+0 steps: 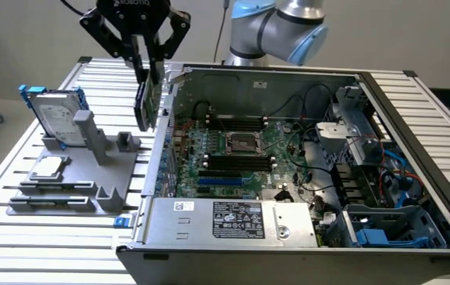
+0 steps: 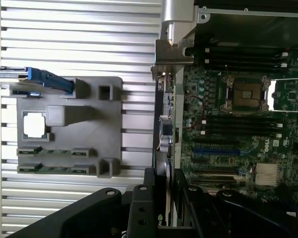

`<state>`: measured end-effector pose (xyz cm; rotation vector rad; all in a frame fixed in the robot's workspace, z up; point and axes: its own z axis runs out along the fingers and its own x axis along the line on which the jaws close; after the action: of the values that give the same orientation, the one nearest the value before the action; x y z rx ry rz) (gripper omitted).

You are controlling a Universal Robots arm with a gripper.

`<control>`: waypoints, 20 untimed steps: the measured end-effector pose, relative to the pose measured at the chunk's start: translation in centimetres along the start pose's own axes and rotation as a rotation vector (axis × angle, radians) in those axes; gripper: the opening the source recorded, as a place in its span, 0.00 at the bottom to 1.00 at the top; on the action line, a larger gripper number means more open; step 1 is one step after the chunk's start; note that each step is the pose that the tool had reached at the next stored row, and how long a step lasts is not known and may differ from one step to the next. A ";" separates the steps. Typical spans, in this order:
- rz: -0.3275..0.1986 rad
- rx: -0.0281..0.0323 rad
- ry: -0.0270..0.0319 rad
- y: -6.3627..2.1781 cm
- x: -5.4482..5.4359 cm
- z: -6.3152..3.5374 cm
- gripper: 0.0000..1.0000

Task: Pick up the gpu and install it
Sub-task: 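Pick up the gpu and move the gpu toward the slot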

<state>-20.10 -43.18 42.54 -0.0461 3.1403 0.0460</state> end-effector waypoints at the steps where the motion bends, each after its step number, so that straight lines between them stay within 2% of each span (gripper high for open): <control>1: 0.000 0.0000 0.0000 -0.02 -0.5 -0.02 0.27; 10: 0.000 0.0002 0.0001 -0.12 -4.5 0.01 0.27; 16: 0.001 0.0042 0.0001 0.04 -7.3 0.79 0.27; 20: 0.004 0.0048 0.0001 0.11 -8.9 1.49 0.27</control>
<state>-11.23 -42.76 41.07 -0.0397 3.1405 0.0385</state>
